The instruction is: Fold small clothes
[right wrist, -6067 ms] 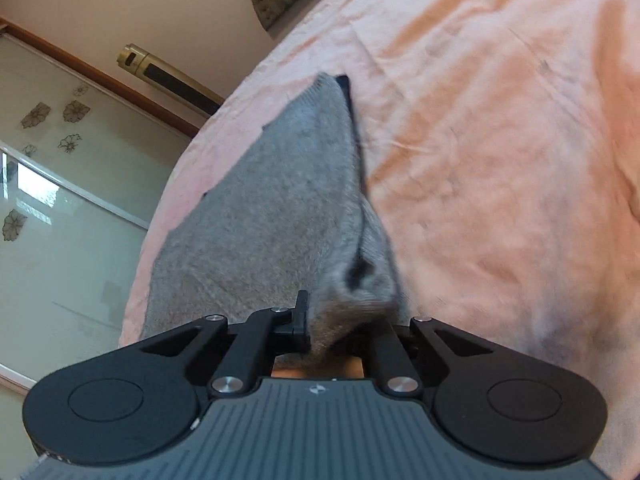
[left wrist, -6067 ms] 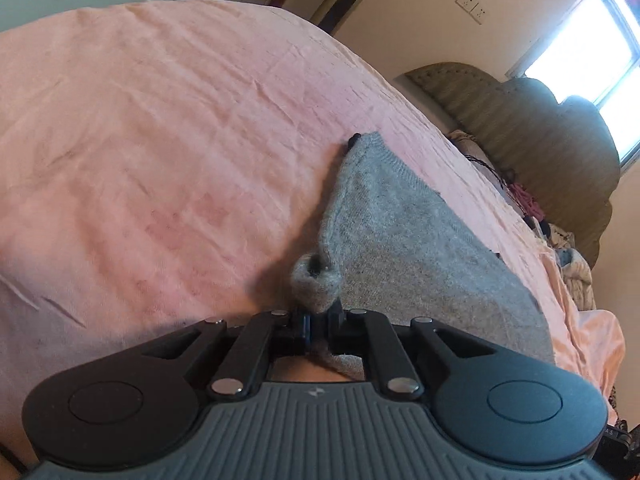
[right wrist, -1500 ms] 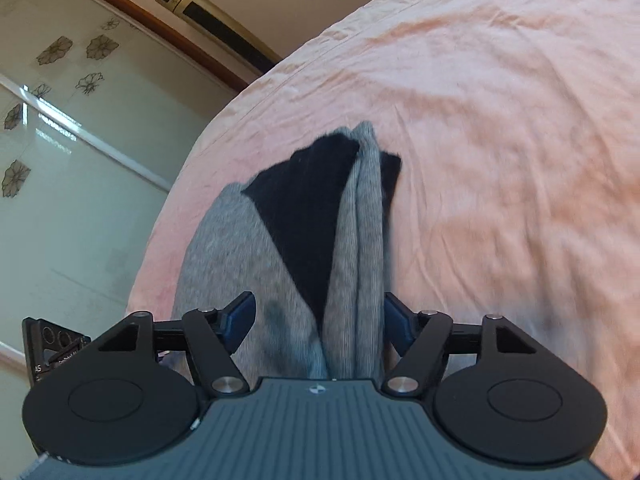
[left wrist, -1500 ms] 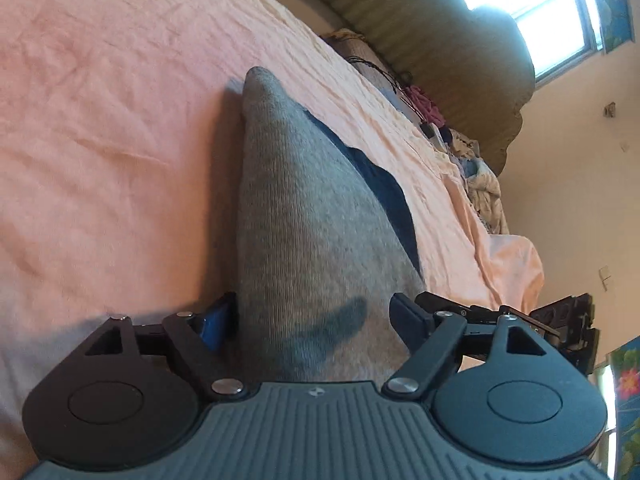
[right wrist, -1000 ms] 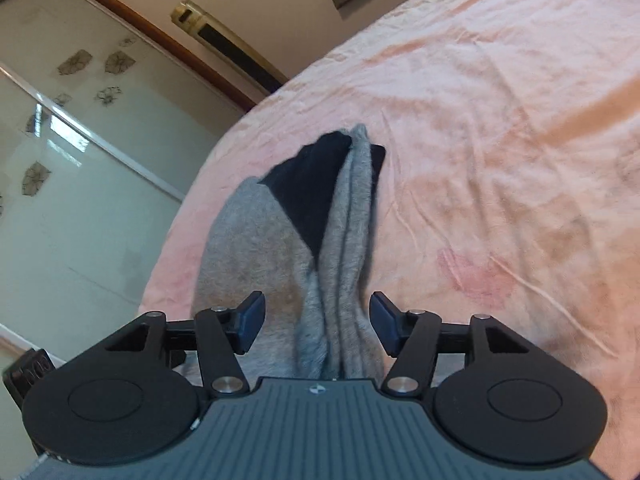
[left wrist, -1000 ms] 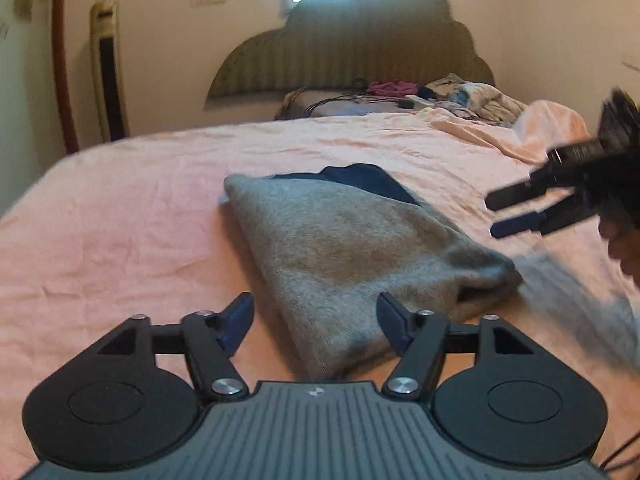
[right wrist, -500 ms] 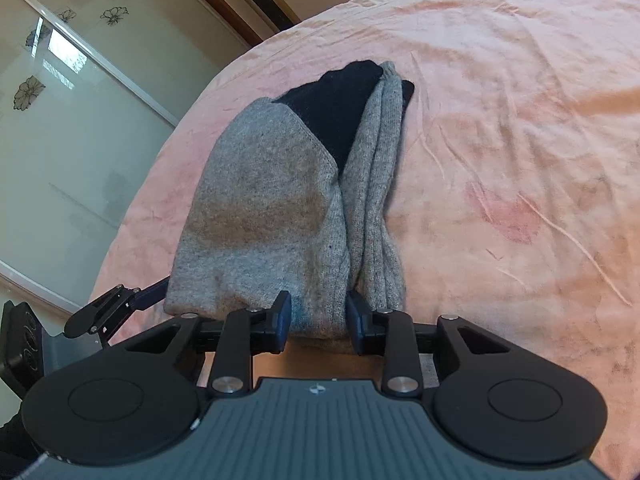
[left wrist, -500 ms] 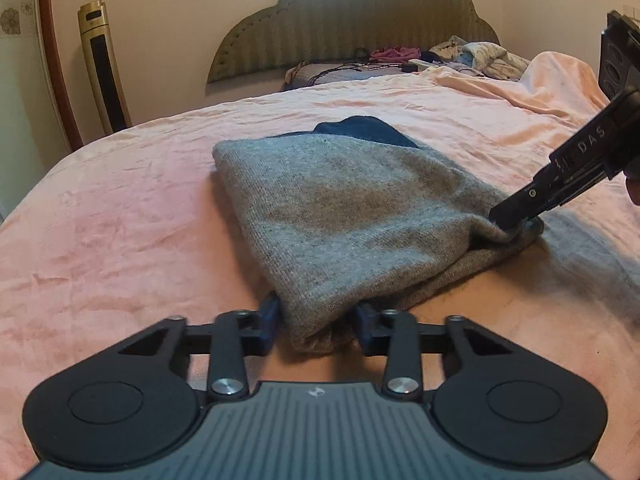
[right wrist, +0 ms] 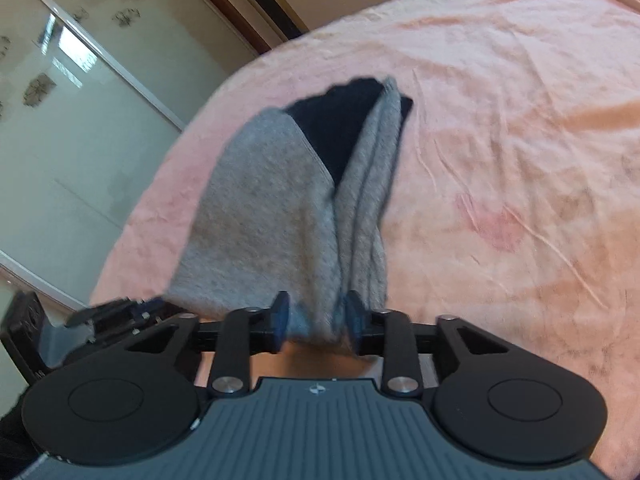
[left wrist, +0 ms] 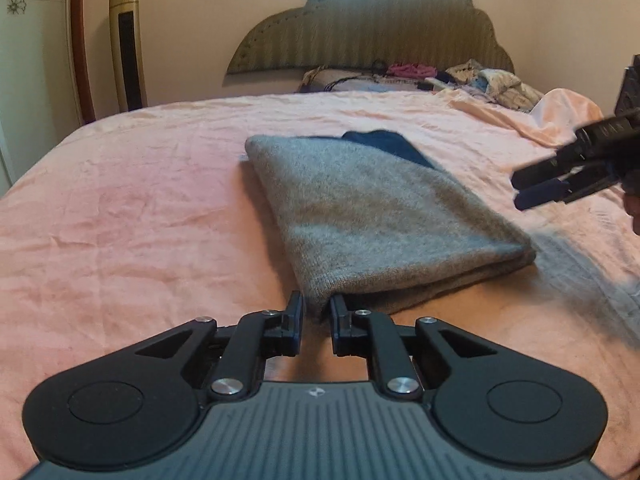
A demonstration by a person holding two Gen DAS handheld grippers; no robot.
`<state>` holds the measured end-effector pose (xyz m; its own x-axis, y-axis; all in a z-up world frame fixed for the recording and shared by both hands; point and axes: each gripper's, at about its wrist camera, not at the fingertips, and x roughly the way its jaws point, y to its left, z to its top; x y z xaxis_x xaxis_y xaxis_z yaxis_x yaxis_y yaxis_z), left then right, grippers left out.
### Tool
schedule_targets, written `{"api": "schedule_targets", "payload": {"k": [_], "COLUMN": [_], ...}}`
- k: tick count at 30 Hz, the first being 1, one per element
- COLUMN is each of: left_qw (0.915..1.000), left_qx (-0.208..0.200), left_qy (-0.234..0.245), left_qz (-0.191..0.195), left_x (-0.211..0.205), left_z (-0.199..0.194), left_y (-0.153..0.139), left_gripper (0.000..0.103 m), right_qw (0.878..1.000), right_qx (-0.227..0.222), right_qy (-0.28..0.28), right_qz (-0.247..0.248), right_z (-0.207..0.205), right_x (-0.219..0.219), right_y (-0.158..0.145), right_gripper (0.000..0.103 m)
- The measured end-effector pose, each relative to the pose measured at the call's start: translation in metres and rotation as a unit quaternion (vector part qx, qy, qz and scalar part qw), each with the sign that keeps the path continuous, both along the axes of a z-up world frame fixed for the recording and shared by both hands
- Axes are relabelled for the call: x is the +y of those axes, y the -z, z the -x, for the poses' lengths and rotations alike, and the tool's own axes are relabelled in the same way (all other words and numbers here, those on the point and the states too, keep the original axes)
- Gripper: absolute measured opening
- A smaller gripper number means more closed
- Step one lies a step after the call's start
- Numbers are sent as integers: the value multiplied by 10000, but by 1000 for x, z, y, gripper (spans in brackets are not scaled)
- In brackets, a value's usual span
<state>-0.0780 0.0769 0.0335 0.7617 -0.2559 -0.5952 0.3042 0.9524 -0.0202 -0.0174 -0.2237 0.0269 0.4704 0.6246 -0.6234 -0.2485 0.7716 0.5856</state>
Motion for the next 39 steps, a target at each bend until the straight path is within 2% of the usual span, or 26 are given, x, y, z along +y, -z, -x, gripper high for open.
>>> {"api": "schedule_targets", "payload": {"k": [1, 3, 4, 5, 8, 10, 11, 12, 13, 14, 16, 19, 21, 23, 25, 26, 28, 30, 32, 33, 34, 35, 36, 37, 38, 39], "left_qw": [9998, 9987, 9983, 9980, 9987, 9991, 9991, 9989, 9987, 9983, 9977, 9978, 9979, 9979, 9980, 9981, 9982, 9983, 9984, 9983, 9983, 9983, 9983, 9982, 9982, 9981], "left_qx": [-174, -416, -474, -518, -138, 33, 38, 78, 106, 117, 145, 158, 155, 155, 153, 150, 147, 144, 141, 142, 140, 139, 142, 145, 147, 146], "left_qy": [75, 209, 253, 288, 473, 422, 426, 416, 407, 406, 374, 382, 383, 377, 378, 379, 371, 356, 342, 336, 337, 338, 343, 353, 355, 354], "left_qz": [92, 228, 220, 221, 136, 6, 77, 195, 296, 396, 543, 525, 505, 506, 478, 457, 437, 432, 439, 447, 451, 449, 449, 458, 470, 476], "left_x": [-1, -9, -17, -23, -43, -47, -45, -42, -38, -35, -32, -33, -33, -33, -34, -35, -35, -35, -35, -35, -35, -35, -34, -34, -34, -33], "left_z": [4, 4, 0, -4, -23, -31, -32, -33, -34, -34, -36, -39, -39, -39, -39, -37, -37, -37, -36, -36, -37, -37, -37, -37, -37, -37], "left_y": [-5, -11, -10, -7, 13, 27, 26, 26, 28, 28, 28, 28, 29, 29, 29, 29, 29, 29, 30, 29, 29, 30, 29, 30, 29, 29], "left_gripper": [16, 39, 64, 75, 75, 75, 75, 75, 75, 75, 76, 78, 78, 79, 79, 79, 79, 79, 79, 79, 79, 80, 80, 81, 81, 81], "right_qw": [9997, 9982, 9972, 9964, 9926, 9927, 9941, 9956, 9962, 9968, 9980, 9958, 9960, 9957, 9950, 9949, 9943, 9930, 9894, 9871, 9880, 9932, 9951, 9942, 9915, 9915], "right_qx": [-148, -298, -315, -265, 266, 502, 574, 624, 604, 477, 276, 383, 238, -193, -655, -824, -938, -846, -410, -650, -788, -601, -450, -421, -413, -372], "right_qy": [85, 324, 464, 549, 730, 751, 695, 653, 633, 599, 526, 759, 829, 895, 742, 529, 200, -63, -207, -299, -357, -194, -80, -56, 25, 80], "right_qz": [-174, -419, -494, -595, -936, -798, -611, -251, 44, 216, 205, 324, 239, 101, 110, 232, 459, 819, 1377, 1435, 1277, 981, 877, 987, 1236, 1243], "right_z": [-3, -23, -38, -54, -107, -130, -138, -143, -146, -143, -137, -136, -132, -121, -113, -113, -117, -127, -140, -139, -139, -142, -144, -145, -142, -141], "right_x": [-5, -12, -14, -14, -6, 8, 17, 27, 33, 35, 28, 6, 6, 12, 31, 46, 72, 95, 108, 104, 95, 83, 76, 73, 73, 71], "right_y": [-8, -21, -23, -23, -5, 7, 13, 19, 24, 24, 21, 36, 31, 9, -13, -24, -31, -23, 2, 10, 15, 17, 17, 16, 14, 11], "right_gripper": [60, 60, 60, 60, 60, 55, 54, 46, 28, 21, 4, 0, 1, 16, 17, 22, 53, 59, 50, 43, 40, 35, 25, 10, 1, 0]}}
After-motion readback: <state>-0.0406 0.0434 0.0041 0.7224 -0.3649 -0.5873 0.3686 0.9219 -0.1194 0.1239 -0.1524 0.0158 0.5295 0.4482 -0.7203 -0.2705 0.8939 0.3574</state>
